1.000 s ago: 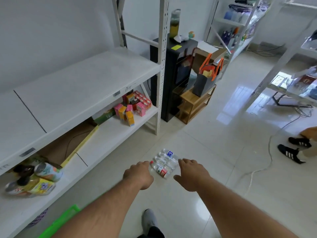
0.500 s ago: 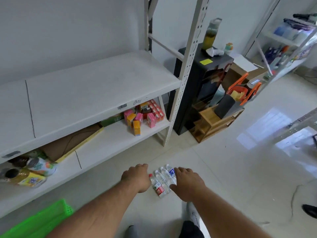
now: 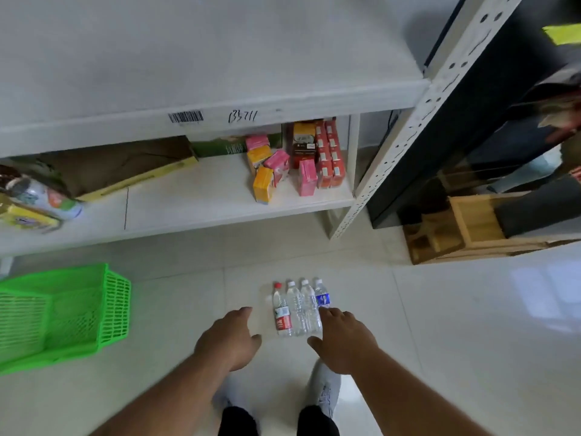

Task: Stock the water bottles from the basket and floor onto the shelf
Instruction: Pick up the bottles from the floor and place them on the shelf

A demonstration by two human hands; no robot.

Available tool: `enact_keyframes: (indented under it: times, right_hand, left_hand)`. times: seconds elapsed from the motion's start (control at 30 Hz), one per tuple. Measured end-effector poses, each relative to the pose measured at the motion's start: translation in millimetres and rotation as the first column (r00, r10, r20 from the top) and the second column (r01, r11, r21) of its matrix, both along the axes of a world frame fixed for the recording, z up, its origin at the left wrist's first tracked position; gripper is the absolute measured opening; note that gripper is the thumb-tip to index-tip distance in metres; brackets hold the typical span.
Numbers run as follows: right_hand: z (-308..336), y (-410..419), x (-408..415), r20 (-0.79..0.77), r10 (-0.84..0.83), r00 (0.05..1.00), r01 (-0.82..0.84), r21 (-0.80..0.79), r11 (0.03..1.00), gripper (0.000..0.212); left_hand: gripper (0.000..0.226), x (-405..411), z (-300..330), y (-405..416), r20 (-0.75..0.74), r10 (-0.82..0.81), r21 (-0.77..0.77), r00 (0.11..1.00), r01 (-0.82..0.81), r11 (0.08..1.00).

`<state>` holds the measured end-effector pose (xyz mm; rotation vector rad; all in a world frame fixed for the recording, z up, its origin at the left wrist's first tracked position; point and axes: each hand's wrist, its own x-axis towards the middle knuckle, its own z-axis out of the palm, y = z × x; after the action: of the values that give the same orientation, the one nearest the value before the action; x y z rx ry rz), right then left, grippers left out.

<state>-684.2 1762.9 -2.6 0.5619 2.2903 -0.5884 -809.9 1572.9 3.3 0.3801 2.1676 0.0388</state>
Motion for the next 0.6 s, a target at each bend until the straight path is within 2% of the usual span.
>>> enact_keyframes:
  times: [0.3, 0.4, 0.5, 0.6]
  right_hand:
    - [-289.0, 3.6, -33.3, 0.098, -0.044, 0.994, 0.052, -0.078, 0.996, 0.054]
    - [-378.9, -1.3, -41.2, 0.109, -0.113, 0.988, 0.121, -0.070, 0.990, 0.052]
    - [-449.3, -6.2, -54.1, 0.073, -0.204, 0.976, 0.209, -0.068, 0.975, 0.051]
    - [-502.7, -10.6, -65.9, 0.045, -0.219, 0.975, 0.221, -0.045, 0.974, 0.049]
  left_hand:
    - [0.074, -8.2, -277.7, -11.5, 0.070, 0.206, -0.045, 0.976, -0.204, 0.978]
    - [0.074, -2.5, -372.0, -18.0, 0.108, 0.301, -0.030, 0.947, -0.300, 0.954]
    - [0.078, 6.8, -451.4, -18.7, 0.140, 0.369, -0.005, 0.919, -0.372, 0.928]
    - [0.082, 16.3, -514.2, -14.9, 0.169, 0.409, 0.022, 0.896, -0.419, 0.908]
